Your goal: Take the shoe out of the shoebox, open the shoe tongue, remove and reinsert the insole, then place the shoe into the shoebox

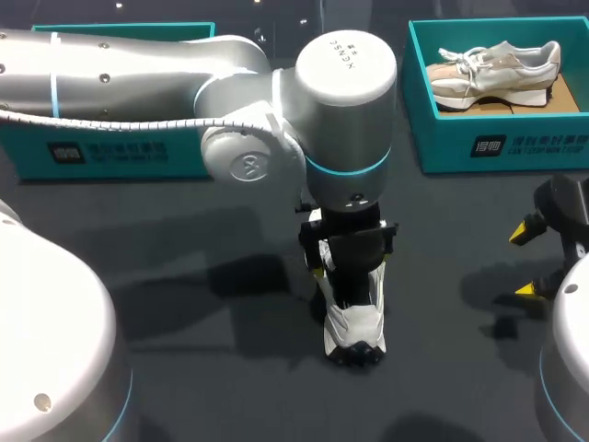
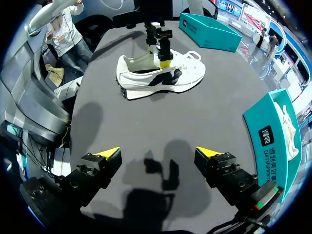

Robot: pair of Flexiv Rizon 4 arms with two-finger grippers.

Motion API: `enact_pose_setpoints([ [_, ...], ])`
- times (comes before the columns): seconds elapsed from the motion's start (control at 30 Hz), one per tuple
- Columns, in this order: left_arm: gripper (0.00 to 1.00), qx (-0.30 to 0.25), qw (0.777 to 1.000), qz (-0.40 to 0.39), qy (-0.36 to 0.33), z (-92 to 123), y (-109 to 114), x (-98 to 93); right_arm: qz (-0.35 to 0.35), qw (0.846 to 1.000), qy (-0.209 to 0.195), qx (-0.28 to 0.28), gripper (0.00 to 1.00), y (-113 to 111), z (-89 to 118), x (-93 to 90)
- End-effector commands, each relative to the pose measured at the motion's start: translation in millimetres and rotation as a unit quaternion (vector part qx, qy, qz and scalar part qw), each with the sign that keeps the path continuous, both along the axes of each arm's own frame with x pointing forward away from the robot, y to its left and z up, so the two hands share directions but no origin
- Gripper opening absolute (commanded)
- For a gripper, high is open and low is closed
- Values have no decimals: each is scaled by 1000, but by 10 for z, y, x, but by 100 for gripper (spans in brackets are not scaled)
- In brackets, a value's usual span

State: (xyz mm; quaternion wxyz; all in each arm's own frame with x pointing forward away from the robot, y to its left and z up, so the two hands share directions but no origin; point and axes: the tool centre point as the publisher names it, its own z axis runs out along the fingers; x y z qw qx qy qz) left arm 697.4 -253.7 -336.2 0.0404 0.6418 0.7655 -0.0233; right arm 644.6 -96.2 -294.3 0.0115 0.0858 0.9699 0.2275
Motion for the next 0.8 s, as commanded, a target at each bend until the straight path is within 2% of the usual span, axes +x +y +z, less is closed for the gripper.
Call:
enact_pose_setpoints([
  [0.03,92,-3,1000,0,2,51,77,69,-1,1000,-1,-2,100,5,5,-16],
  [0.2,88,0,1000,6,1,82,113,159,-1,1000,-1,-2,100,5,5,-16],
  [0.33,79,1,1000,16,-1,125,154,231,-1,1000,-1,-2,100,5,5,-16],
  [0.4,73,1,1000,21,-5,165,175,271,-1,1000,-1,-2,100,5,5,-16],
  [0.5,72,-7,1000,29,-7,270,217,347,-1,1000,-1,-2,100,5,5,-16],
  [0.73,47,-29,999,41,-4,515,292,458,-1,1000,-1,-2,100,5,5,-16],
  [0.8,43,-36,999,37,2,560,290,462,-1,1000,-1,-2,100,5,5,-16],
])
